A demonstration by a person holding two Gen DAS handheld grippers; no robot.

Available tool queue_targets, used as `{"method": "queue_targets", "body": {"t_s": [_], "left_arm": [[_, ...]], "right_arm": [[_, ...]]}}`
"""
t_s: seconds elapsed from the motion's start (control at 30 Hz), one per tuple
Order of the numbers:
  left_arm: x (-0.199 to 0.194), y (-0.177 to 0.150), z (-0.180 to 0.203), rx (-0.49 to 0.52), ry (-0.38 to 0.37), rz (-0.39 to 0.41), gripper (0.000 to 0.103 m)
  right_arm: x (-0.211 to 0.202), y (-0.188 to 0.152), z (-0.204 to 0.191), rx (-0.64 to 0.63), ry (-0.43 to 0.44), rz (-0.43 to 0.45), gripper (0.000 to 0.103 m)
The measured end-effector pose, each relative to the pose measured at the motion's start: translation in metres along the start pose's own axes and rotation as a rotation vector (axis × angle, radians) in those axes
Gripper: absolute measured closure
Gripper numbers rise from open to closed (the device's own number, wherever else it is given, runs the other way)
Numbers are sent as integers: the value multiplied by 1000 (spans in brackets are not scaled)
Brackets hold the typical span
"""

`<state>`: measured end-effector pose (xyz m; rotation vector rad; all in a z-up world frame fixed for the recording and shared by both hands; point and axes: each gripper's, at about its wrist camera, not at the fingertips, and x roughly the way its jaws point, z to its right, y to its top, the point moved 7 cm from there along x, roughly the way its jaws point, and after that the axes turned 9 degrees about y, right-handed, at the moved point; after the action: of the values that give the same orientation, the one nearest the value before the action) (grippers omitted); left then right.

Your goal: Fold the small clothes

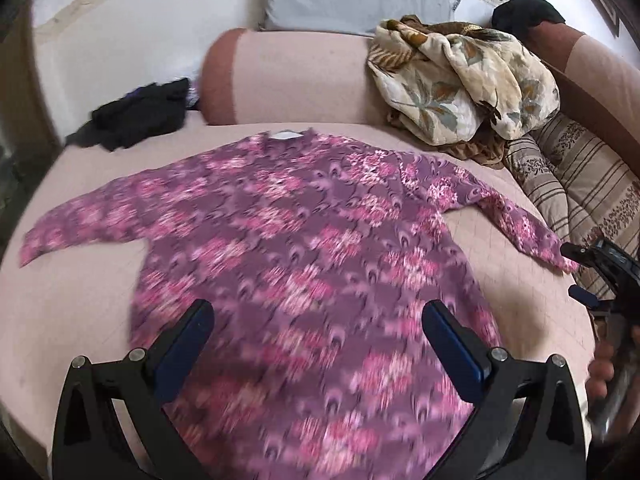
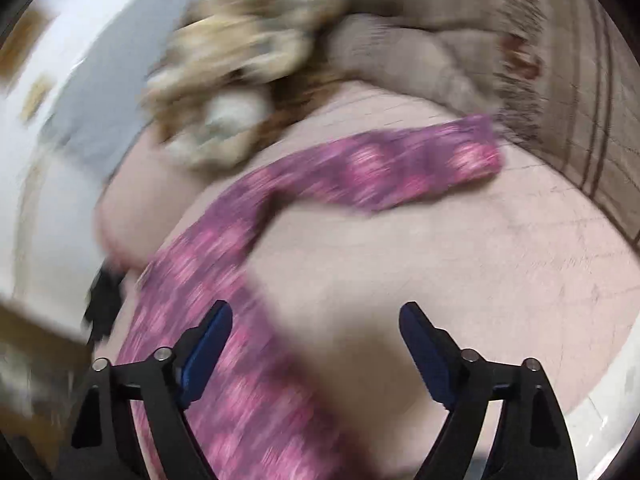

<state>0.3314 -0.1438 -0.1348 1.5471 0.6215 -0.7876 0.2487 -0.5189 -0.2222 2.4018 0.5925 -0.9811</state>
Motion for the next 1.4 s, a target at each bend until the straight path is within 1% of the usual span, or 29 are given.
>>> {"method": "queue_targets", "body": {"t_s": [0.03, 0.1, 0.17, 0.23, 0.27, 0.3, 0.33, 0.37, 0.4, 0.43, 0.5, 0.57, 0.63, 0.67, 0.73, 0.77, 0.83, 0.87, 0.97, 1.03, 1.1, 1.17, 1.23, 1.27, 1.3, 1.33, 1.37, 1.4], "left_arm": [[13, 3, 2, -8, -21, -8, 0], [35, 1, 4, -34, -56, -39, 0], [52, -10, 1, -60, -88, -77, 0], [63, -22, -2, -58, -96, -112, 0], [67, -27, -5, -57, -96, -128, 0], [70, -30, -8, -66, -96, -137, 0], [71, -31, -11, -76, -97, -139, 0], [72, -31, -14, -89, -102, -143, 0], [72, -30, -16, -101, -115, -146, 0], [70, -28, -18, -116, -128, -146, 0], [65, -24, -23, -137, -136, -129, 0], [59, -20, -28, -152, -150, -109, 0], [54, -16, -32, -172, -174, -99, 0], [52, -14, -36, -189, -189, -95, 0], [47, -10, -46, -228, -222, -94, 0], [44, -8, -50, -244, -240, -87, 0], [38, -2, -62, -264, -255, -72, 0], [36, 2, -70, -276, -256, -63, 0], [32, 12, -103, -336, -251, -38, 0], [35, 15, -125, -381, -254, -35, 0], [44, 16, -145, -432, -267, -47, 0], [54, 15, -159, -489, -289, -58, 0], [66, 9, -159, -508, -312, -98, 0], [71, 8, -155, -501, -322, -116, 0], [76, 5, -151, -489, -332, -135, 0], [80, 2, -145, -473, -338, -155, 0], [82, 0, -140, -460, -345, -168, 0], [83, -1, -135, -450, -351, -177, 0]], "right_arm": [[10, 13, 16, 25, -41, 11, 16], [30, 35, 52, 127, -85, 33, 21], [46, 54, 78, 197, -121, 59, 21], [55, 67, 93, 244, -111, 88, 22], [59, 76, 94, 235, -105, 117, 23], [63, 85, 94, 206, -131, 132, 30], [68, 92, 95, 210, -147, 135, 50], [72, 95, 98, 236, -134, 128, 66], [78, 99, 98, 263, -110, 109, 88], [79, 104, 93, 260, -107, 102, 88], [64, 114, 68, 179, -129, 140, 88], [43, 119, 23, 38, -112, 187, 88], [20, 114, -39, -143, -99, 236, 88], [10, 105, -74, -250, -88, 245, 88], [-10, 77, -142, -466, -88, 279, 88], [-18, 57, -173, -563, -68, 285, 88], [-26, 9, -229, -720, 5, 254, 88], [-27, -11, -246, -773, 41, 236, 88], [-11, -92, -290, -947, 216, 111, 88], [16, -148, -303, -1025, 315, 5, 88], [52, -203, -300, -1044, 380, -145, 88], [86, -247, -290, -1044, 405, -262, 87], [117, -273, -274, -1011, 407, -373, 82], [130, -284, -264, -989, 400, -432, 75], [140, -294, -255, -980, 396, -493, 60], [145, -301, -249, -986, 396, -541, 49], [144, -306, -245, -1002, 400, -565, 48], [138, -306, -243, -1016, 403, -566, 46]]}}
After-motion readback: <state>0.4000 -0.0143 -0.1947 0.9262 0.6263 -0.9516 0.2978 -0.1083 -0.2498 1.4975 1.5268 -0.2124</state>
